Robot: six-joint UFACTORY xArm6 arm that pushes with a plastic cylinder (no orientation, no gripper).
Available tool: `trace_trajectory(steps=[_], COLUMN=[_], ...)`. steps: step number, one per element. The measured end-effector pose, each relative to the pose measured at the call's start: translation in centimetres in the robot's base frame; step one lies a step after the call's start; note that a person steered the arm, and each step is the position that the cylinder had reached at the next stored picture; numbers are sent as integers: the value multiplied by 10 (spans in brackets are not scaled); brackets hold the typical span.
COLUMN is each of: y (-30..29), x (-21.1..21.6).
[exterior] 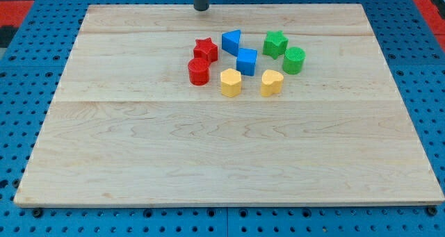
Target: Point your arm to the heart
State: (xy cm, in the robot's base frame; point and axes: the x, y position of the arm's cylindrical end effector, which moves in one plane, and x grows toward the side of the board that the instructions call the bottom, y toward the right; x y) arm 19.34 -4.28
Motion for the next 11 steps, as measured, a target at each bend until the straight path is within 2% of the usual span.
trace_trajectory(steps=[2, 3, 4, 5, 7, 8, 9, 10, 11], y=[-10, -20, -93, -127, -72, -15, 58, 124, 156], x=[9, 72, 71, 72, 226, 286, 282, 257, 254])
